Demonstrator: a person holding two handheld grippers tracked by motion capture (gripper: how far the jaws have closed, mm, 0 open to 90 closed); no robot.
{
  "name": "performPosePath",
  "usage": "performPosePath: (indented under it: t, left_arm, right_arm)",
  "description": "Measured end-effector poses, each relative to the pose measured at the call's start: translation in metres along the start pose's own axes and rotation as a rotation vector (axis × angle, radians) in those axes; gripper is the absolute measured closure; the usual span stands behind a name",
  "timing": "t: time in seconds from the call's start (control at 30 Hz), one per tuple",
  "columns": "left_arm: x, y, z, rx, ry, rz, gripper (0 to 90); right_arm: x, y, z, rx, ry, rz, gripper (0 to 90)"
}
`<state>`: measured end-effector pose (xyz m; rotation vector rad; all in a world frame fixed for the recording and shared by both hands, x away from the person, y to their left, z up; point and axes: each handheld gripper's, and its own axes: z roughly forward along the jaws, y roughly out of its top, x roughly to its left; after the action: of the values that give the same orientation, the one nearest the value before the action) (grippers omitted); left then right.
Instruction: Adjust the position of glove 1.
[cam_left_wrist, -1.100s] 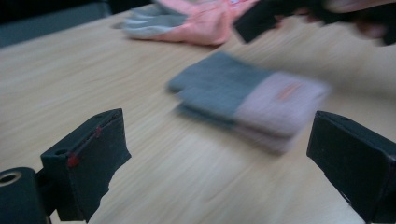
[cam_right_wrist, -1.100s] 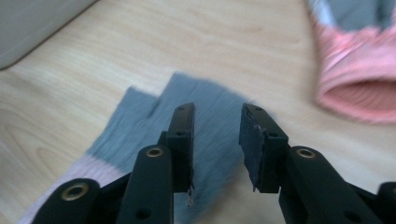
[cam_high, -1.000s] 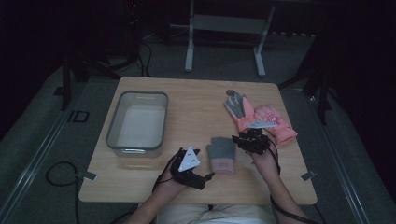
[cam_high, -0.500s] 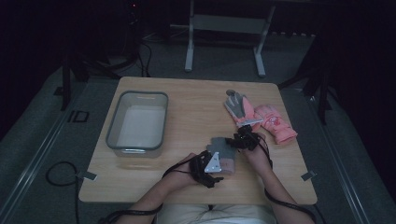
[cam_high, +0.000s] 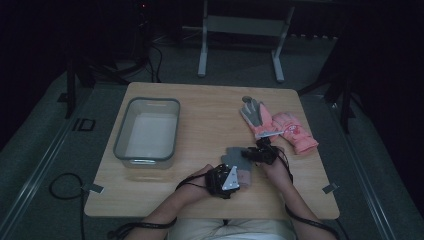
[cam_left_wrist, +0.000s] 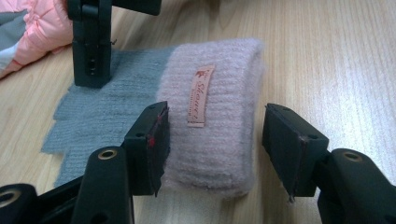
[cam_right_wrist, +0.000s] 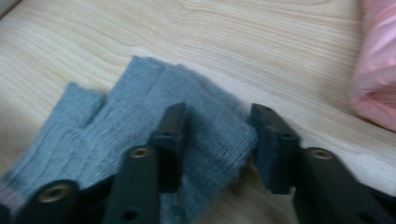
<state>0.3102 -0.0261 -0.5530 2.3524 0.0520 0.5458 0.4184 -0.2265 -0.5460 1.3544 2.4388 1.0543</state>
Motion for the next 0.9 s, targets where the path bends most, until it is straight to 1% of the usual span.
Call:
performPosePath:
  t: [0.03,0.07,0.1,0.13,0.17,0.2,0.27,0.3,0.37,0.47,0.57,0.6,0.63,0.7,0.73,0.77,0.83,0.9]
  left_arm:
    - [0.000,0.000,0.000,0.000,0.000,0.000,40.9]
    - [-0.004,0.002,0.002,0.015,0.027,0.033,41.2]
    - [-0.004,0.003,0.002,0.032,0.054,0.051,43.4]
    - [-0.005,0.004,0.003,0.035,0.063,0.064,47.4]
    - [-0.006,0.005,0.003,0.042,0.070,0.073,49.0]
    - [-0.006,0.006,0.002,0.041,0.072,0.071,52.4]
    - [-0.001,0.007,-0.002,0.035,0.056,0.023,63.7]
    - [0.002,0.008,-0.003,0.037,0.045,-0.001,65.7]
    - [0.003,0.008,-0.004,0.039,0.036,-0.022,67.1]
    - [0.005,0.009,-0.006,0.047,0.023,-0.018,67.9]
    - [0.007,0.010,-0.011,0.054,0.022,-0.024,68.8]
    - [0.008,0.011,-0.013,0.059,0.028,-0.022,69.0]
    - [0.009,0.011,-0.015,0.067,0.031,-0.020,69.2]
    - [0.011,0.012,-0.020,0.063,0.044,-0.021,69.3]
    - [0.011,0.012,-0.020,0.063,0.044,-0.021,69.3]
    - [0.014,0.014,-0.027,0.067,0.051,-0.017,69.3]
    - [0.017,0.016,-0.033,0.060,0.057,-0.012,69.3]
    - [0.017,0.016,-0.033,0.060,0.057,-0.012,69.3]
  right_arm:
    - [0.000,0.000,0.000,0.000,0.000,0.000,62.2]
    - [0.002,0.001,0.000,0.010,-0.002,-0.003,65.9]
    - [0.003,0.001,0.000,0.015,-0.001,-0.003,69.6]
    - [0.005,0.002,0.000,0.018,-0.005,-0.013,71.7]
    - [0.007,0.002,-0.001,0.019,-0.012,-0.024,73.2]
    - [0.009,0.002,-0.001,0.019,-0.021,-0.035,74.7]
    - [0.011,0.003,-0.003,0.018,-0.014,-0.036,76.4]
    - [0.011,0.003,-0.004,0.013,-0.005,-0.031,76.9]
    - [0.011,0.003,-0.007,0.006,0.025,-0.011,77.4]
    - [0.013,0.005,-0.014,-0.008,0.056,-0.018,77.5]
    - [0.020,0.009,-0.021,-0.028,0.068,-0.038,77.5]
    - [0.021,0.011,-0.024,-0.039,0.078,-0.042,77.5]
    - [0.021,0.013,-0.027,-0.051,0.089,-0.036,77.5]
    - [0.023,0.018,-0.034,-0.073,0.110,-0.039,77.5]
    - [0.024,0.021,-0.037,-0.082,0.119,-0.038,77.5]
    - [0.026,0.023,-0.041,-0.086,0.121,-0.045,77.5]
    - [0.029,0.028,-0.046,-0.103,0.123,-0.062,77.5]
    - [0.031,0.031,-0.049,-0.108,0.126,-0.070,77.5]
